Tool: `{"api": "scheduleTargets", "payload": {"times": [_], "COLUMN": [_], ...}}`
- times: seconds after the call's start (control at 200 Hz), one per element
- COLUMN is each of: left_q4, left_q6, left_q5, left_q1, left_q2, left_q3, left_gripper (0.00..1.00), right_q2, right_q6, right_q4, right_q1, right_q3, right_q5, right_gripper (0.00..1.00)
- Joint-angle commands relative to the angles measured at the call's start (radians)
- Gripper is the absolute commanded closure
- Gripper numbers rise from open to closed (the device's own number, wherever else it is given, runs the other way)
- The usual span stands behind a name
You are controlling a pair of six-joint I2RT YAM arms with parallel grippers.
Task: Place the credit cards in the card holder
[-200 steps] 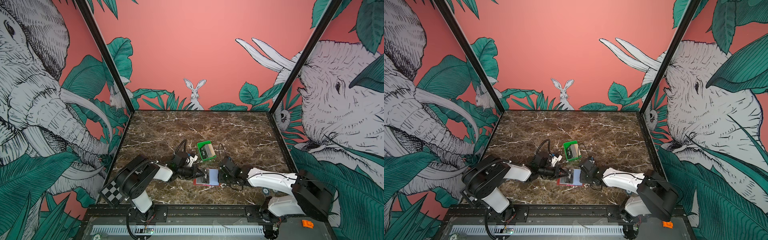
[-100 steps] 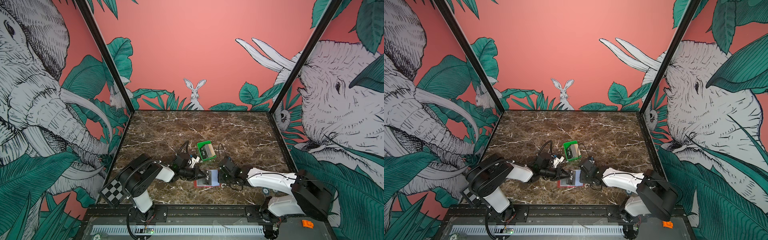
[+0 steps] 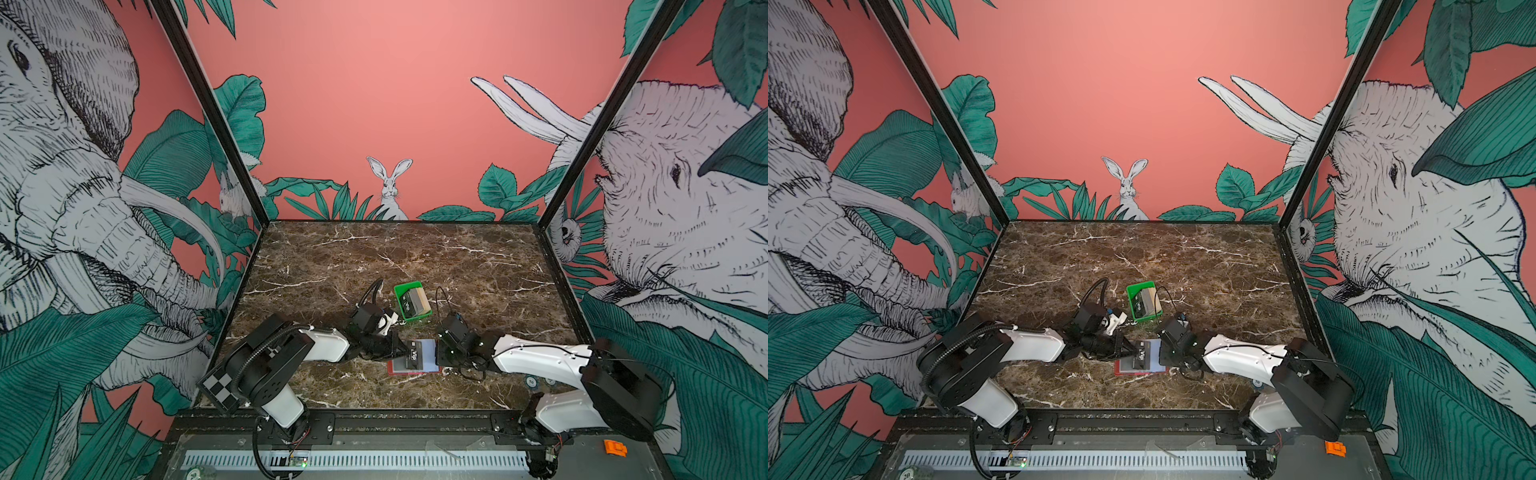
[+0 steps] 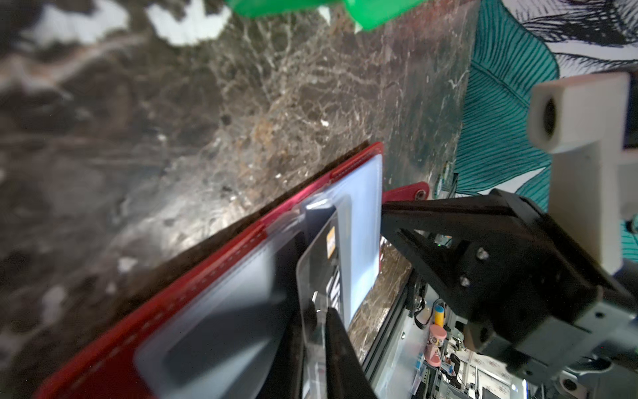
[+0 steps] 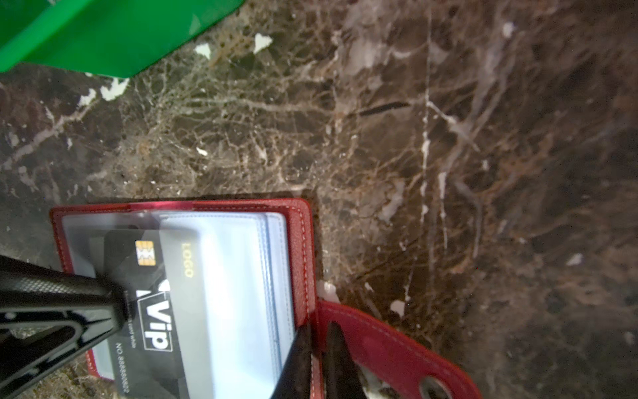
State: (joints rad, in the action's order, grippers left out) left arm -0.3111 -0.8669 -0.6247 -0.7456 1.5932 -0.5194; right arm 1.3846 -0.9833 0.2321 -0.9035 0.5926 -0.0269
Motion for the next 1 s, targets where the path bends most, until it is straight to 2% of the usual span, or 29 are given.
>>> {"api": "scheduleTargets", "payload": {"times": [0.0, 0.32, 0.5, 0.535, 0.995], "left_q4": [0.152, 0.121, 0.043, 0.035, 0.014], "left_q6": [0.043, 0.017, -0.026, -0.032, -0.052], "left_q5": [0.072, 0.042, 0.031, -0.001, 0.016], "left_q1": [-0.003, -0.019, -0.038, -0.042, -0.078], "left_q2": [-0.039, -0.017, 0.021, 0.025, 0.050], "left_q3": [-0.017, -0.023, -0.029, -0.032, -0.063], "left_gripper": [0.84, 0.88, 0.92, 0.93, 0.95], "right_q2": [0.022, 0.022, 0.021, 0.021, 0.020], "right_q6": [0.011, 0.000, -0.005, -0.005, -0.008], "right_q4": [0.015, -0.013, -0.022, -0.022, -0.030], "right_q1": [-0.006, -0.007, -0.006, -0.008, -0.010], "right_q3": [-0.002, -0.026, -0.031, -0.033, -0.039], "right_q5": [-0.021, -0.019, -0.018, -0.019, -0.018], "right_gripper": [0.89, 0.89, 0.89, 0.89, 0.89]}}
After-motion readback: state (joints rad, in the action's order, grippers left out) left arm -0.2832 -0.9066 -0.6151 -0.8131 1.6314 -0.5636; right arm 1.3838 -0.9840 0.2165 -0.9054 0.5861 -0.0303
